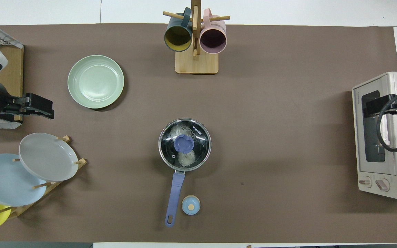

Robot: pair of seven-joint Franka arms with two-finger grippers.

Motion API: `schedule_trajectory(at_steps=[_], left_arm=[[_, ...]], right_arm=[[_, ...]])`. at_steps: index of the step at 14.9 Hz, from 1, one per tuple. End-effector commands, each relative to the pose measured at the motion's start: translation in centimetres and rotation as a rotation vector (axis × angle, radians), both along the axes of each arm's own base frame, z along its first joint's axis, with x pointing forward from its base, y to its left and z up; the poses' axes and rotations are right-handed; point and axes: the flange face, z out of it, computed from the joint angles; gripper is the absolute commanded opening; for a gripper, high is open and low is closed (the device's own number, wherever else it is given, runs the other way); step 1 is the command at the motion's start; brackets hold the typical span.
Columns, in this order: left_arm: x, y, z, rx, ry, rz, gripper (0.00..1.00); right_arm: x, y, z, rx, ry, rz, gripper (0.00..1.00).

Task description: Transfer vermicelli from pot to plate

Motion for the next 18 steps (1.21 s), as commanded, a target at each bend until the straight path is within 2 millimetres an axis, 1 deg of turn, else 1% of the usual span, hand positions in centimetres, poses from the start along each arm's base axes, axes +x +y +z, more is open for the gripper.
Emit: schedule_trajectory(at_steps=[1,5,7,10,11,12,14,15,16,17,18], left_arm=[[-0.4,0.3,0.3,-0.007,0.008,0.01,1.0],[-0.4,0.3,0.3,-0.007,0.008,0.011,1.0],[-0.4,0.3,0.3,-0.007,0.008,0.01,1.0],[-0.4,0.3,0.3,-0.007,0.008,0.011,1.0],[-0.4,0.3,0.3,-0.007,0.008,0.011,1.0],[-0.4,0.3,0.3,-0.007,0.008,0.01,1.0],[-0.4,0.3,0.3,-0.007,0.008,0.01,1.0],[-0.4,0.3,0.3,-0.007,0.008,0.011,1.0],[-0.4,0.3,0.3,-0.007,0.008,0.011,1.0],[-0.4,0.3,0.3,-0.007,0.008,0.011,1.0],[-0.4,0.3,0.3,-0.007,0.008,0.011,1.0]], right_arm=[[0.1,0.0,0.2,-0.01,-0.008,0.022,1.0],[0.0,-0.2,0.0,-0.012,0.005,0.015,1.0],[-0.2,-0.5,-0.2,-0.003,0.008,0.009,1.0],[-0.5,0.3,-0.4,-0.002,0.03,0.033,1.0],[-0.4,1.1,-0.4,0.001,0.024,0.047,1.0],[-0.3,2.6,-0.4,0.01,0.016,0.066,1.0],[-0.3,7.4,-0.6,0.014,0.01,0.091,1.0],[-0.2,10.0,-1.0,0.017,0.013,0.053,1.0],[0.2,12.7,-2.2,0.023,0.035,0.012,1.0],[0.1,15.8,-2.6,0.028,0.033,-0.008,1.0],[0.4,19.4,-2.4,0.023,0.012,-0.004,1.0]])
